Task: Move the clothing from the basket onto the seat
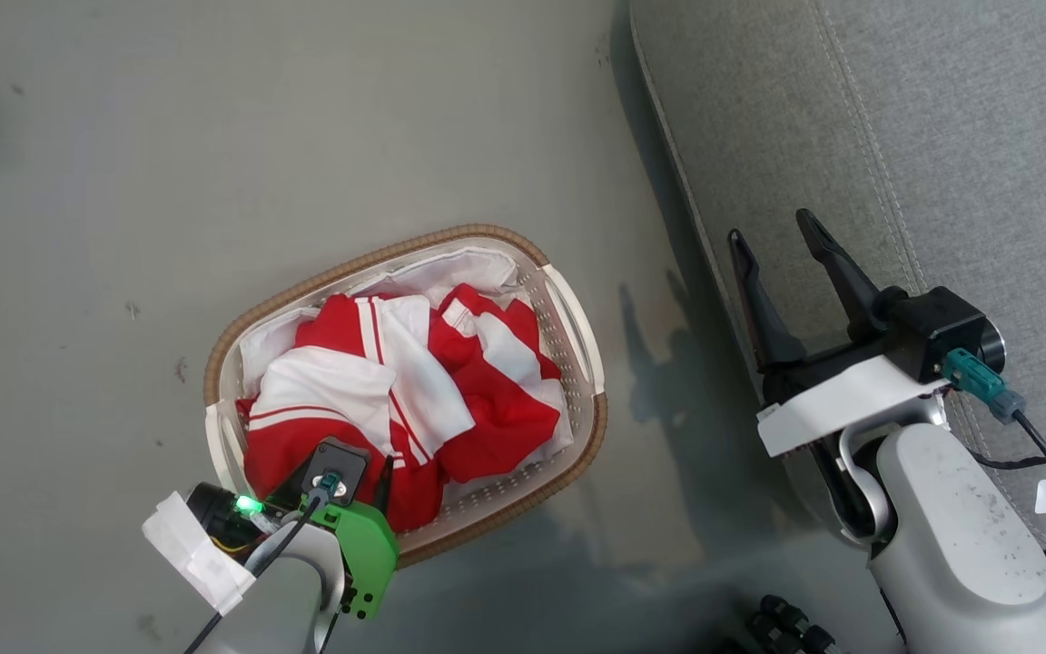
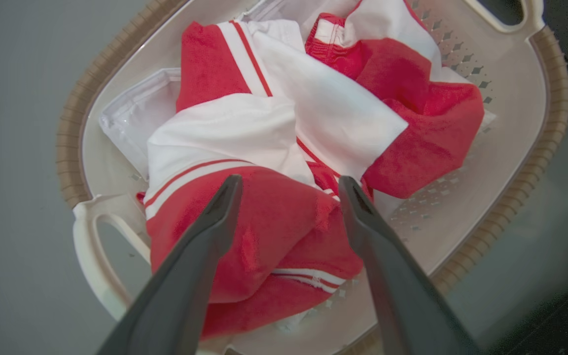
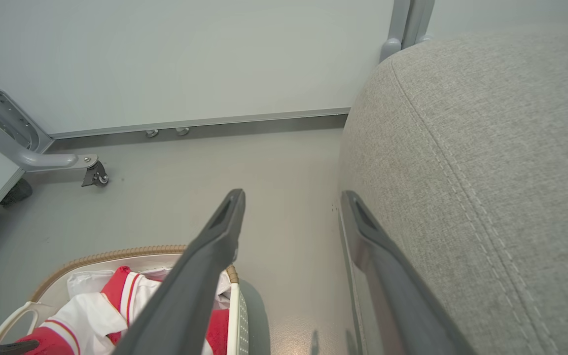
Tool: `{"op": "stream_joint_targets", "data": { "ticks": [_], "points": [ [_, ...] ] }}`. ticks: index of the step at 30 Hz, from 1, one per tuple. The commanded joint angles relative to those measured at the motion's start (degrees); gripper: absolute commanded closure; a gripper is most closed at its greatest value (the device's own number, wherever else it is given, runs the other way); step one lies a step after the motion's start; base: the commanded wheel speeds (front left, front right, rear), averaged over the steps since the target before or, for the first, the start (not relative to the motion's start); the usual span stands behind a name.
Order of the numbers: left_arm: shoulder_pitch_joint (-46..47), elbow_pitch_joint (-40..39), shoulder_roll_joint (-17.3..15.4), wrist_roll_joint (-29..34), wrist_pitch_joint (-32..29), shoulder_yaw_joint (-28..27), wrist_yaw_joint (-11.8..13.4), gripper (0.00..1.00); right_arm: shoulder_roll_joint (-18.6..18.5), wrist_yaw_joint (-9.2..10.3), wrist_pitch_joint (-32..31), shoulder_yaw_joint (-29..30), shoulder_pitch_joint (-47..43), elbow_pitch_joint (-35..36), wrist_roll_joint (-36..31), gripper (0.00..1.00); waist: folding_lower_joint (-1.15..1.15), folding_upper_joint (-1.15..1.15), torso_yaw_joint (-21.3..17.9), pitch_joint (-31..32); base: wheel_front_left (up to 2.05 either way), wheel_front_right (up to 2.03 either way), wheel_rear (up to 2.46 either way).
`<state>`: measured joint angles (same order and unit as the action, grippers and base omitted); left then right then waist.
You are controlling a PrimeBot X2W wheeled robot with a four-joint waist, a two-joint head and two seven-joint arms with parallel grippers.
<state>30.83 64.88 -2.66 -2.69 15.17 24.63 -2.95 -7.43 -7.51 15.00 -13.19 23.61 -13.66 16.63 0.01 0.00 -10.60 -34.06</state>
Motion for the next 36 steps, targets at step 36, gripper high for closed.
{"op": "stream_joint_targets", "data": {
  "ticks": [36],
  "points": [
    [17.74, 9.07, -3.86, 4.68, -9.55, 10.84, 5.53, 0.00, 2.52, 0.04, 0.25, -2.16, 6.75, 2.26, 1.62, 0.00, -0.01, 0.00, -4.23, -17.80, 0.00, 0.00, 0.00]
  ]
}}
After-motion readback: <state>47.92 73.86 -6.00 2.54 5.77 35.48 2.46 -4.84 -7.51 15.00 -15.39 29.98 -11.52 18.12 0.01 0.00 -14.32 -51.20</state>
